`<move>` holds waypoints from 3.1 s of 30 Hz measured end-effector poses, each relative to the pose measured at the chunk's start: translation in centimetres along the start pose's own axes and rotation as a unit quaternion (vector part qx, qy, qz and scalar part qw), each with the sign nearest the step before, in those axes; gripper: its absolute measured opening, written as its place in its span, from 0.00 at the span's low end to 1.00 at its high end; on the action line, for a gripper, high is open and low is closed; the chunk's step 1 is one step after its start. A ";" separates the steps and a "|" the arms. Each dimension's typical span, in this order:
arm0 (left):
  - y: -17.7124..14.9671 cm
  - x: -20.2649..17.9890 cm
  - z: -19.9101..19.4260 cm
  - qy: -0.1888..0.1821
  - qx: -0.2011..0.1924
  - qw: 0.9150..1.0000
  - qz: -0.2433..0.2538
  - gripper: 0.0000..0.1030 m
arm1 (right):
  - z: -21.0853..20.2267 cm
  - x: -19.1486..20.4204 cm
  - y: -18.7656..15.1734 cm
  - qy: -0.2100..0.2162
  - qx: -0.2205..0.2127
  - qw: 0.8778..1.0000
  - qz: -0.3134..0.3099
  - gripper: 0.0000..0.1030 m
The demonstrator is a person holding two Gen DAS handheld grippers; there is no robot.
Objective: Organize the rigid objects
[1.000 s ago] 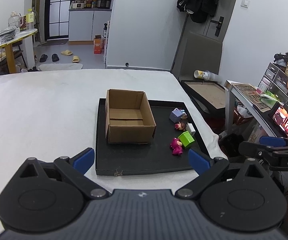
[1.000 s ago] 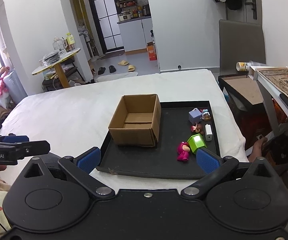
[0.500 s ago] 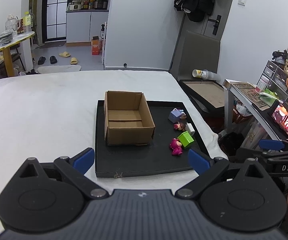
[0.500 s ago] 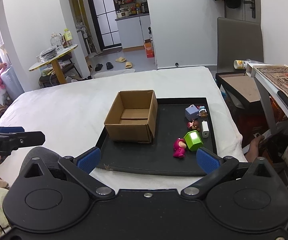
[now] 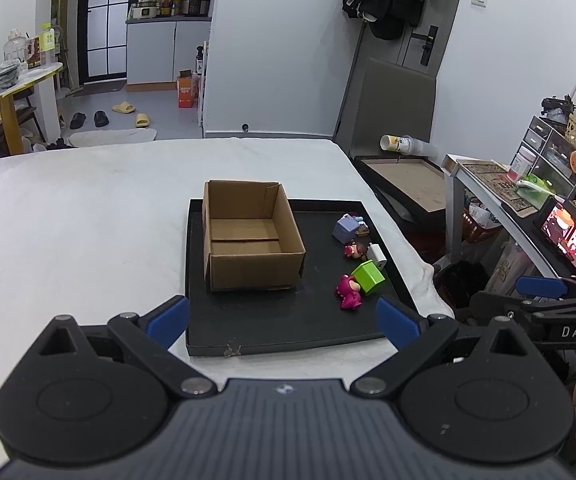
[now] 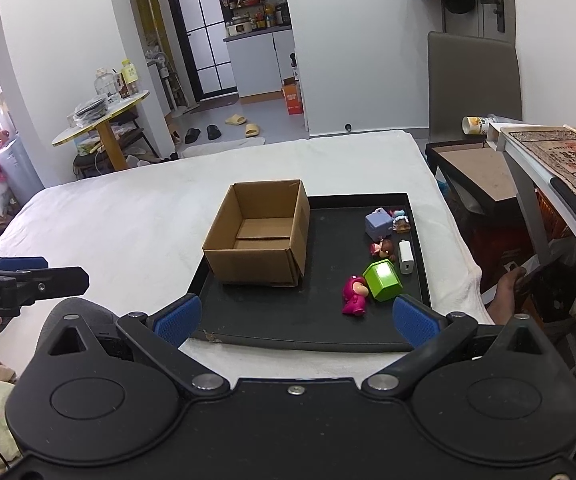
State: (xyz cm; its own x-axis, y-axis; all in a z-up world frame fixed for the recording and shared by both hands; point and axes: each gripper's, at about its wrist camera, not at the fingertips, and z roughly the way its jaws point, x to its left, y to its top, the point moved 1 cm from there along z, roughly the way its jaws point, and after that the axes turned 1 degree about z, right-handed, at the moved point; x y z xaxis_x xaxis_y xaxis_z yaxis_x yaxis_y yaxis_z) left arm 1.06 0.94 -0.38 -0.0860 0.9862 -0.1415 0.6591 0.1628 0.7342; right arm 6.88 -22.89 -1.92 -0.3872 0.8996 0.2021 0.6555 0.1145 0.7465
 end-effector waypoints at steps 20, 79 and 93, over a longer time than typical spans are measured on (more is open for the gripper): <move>0.8 2.8 5.6 0.004 0.011 0.999 -0.040 0.96 | 4.4 -2.6 0.6 -0.030 -0.007 0.999 0.028 1.00; 4.1 11.9 29.3 0.061 0.166 0.966 -0.186 0.53 | 25.8 -13.2 1.6 -0.043 0.164 0.982 0.083 0.69; 3.6 12.3 32.4 0.071 0.192 0.957 -0.203 0.27 | 30.0 -14.6 -0.1 -0.025 0.205 0.976 0.062 0.64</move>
State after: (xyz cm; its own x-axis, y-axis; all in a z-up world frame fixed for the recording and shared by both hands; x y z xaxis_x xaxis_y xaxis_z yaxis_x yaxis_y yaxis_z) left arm 26.60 12.73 -21.02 -0.4766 0.8424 -0.2513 0.7738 0.5377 0.3348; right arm 31.93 -23.39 -23.96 -0.2626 0.9356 0.2359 0.9038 0.1528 0.3998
